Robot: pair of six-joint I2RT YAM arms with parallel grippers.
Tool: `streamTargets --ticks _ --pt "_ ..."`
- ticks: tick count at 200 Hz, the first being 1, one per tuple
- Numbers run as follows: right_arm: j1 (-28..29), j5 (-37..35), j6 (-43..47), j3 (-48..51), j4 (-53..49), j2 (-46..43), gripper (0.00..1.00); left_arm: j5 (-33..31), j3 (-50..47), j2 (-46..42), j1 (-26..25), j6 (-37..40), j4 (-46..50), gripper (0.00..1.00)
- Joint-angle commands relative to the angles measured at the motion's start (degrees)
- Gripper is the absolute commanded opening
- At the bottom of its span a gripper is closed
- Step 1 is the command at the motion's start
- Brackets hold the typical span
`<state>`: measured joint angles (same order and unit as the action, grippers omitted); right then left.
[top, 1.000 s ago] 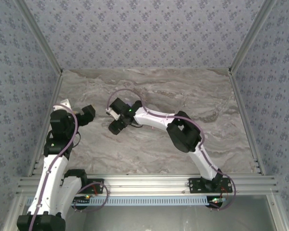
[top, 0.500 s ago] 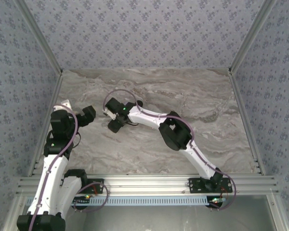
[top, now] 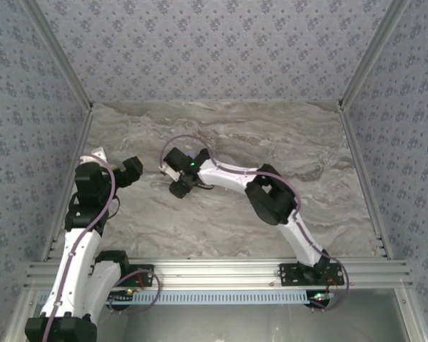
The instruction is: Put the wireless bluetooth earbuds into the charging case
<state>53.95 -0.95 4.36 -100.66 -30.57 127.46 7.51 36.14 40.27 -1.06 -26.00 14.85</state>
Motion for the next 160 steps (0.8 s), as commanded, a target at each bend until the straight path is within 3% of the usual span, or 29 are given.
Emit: streamTargets --ticks 1,40,60,112,160 --pt "-1.86 -0.90 1.51 6.97 6.53 -12.31 0.51 6.97 0.55 1.12 0.40 -1.64 -3.53 0.96" --pt "-4.30 -1.56 7.05 23.23 17.12 -29.38 0.51 22.39 0.05 5.45 0.21 -9.00 -14.12 0.90" --pt "-5.39 -0.94 12.04 30.24 22.68 -37.56 0.52 29.17 0.18 9.28 -2.31 -12.85 -20.87 0.89" --pt "-6.24 -0.53 21.47 40.94 29.79 -51.51 0.52 38.32 6.07 18.48 -13.45 -12.67 -26.69 0.90" --pt "-6.08 -0.17 23.85 43.09 30.20 -56.04 0.53 40.10 10.09 23.71 -21.14 -12.02 -30.13 0.88"
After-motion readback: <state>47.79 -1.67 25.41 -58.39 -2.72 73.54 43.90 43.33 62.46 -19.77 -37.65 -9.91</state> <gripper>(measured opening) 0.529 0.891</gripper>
